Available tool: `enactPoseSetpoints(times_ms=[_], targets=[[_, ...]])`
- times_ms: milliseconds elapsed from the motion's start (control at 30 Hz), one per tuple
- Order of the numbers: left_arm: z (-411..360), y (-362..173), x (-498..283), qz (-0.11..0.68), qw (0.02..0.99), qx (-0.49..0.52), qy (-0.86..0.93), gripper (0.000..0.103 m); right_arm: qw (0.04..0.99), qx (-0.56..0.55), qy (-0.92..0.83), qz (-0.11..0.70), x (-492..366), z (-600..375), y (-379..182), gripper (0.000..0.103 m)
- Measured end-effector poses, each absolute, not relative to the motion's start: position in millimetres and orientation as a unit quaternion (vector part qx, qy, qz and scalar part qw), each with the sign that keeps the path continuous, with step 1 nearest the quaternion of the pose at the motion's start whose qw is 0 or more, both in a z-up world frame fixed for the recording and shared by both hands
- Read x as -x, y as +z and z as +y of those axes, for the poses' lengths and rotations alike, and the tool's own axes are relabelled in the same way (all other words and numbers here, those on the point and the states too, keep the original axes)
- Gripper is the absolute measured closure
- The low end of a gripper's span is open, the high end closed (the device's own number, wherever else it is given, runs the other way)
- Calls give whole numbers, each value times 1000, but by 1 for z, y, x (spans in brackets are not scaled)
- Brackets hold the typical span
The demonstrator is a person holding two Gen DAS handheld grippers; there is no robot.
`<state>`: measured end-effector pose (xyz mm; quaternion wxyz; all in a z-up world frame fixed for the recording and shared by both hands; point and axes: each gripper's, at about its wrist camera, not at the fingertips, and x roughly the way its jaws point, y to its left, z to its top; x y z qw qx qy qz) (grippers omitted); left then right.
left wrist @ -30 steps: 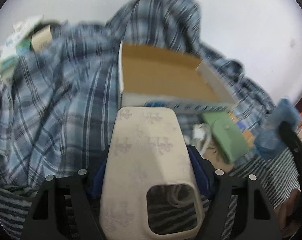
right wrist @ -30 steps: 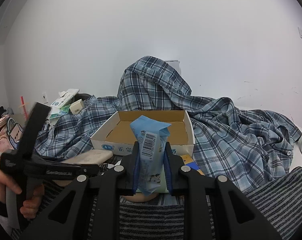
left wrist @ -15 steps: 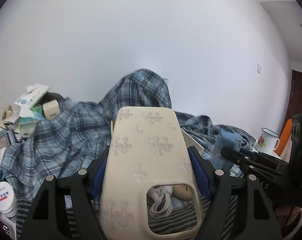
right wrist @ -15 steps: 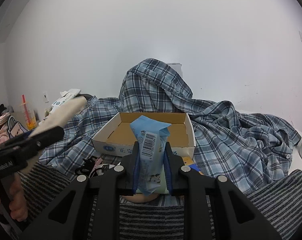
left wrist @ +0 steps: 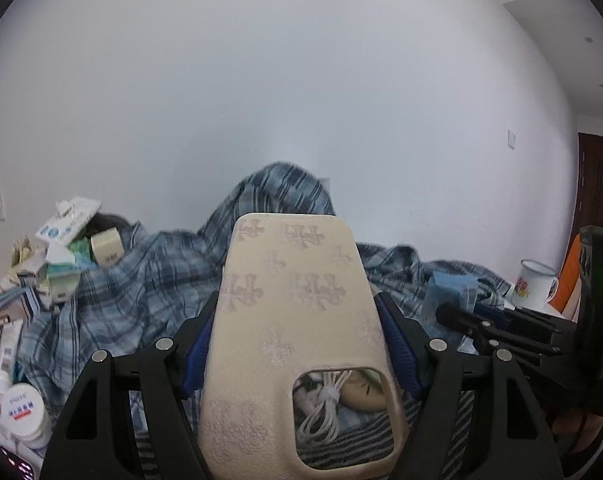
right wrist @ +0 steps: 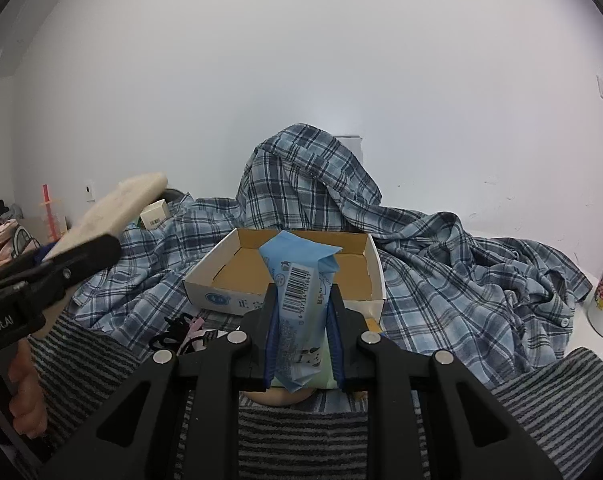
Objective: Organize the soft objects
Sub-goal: 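Lower the phone case and packet into the box and open both tools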
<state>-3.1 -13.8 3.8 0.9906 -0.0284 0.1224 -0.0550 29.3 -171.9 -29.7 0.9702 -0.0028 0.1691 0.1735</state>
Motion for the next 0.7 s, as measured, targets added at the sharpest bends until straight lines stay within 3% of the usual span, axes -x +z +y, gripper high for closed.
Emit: enactPoseSetpoints(times_ms=[433, 700], targets=[[-26, 98, -71, 58, 998, 16, -37, 28, 984, 2, 159, 84, -64, -184, 82, 84], [-14, 106, -120, 48, 998, 21, -22, 28, 988, -2, 146, 57, -127, -179, 110, 84]])
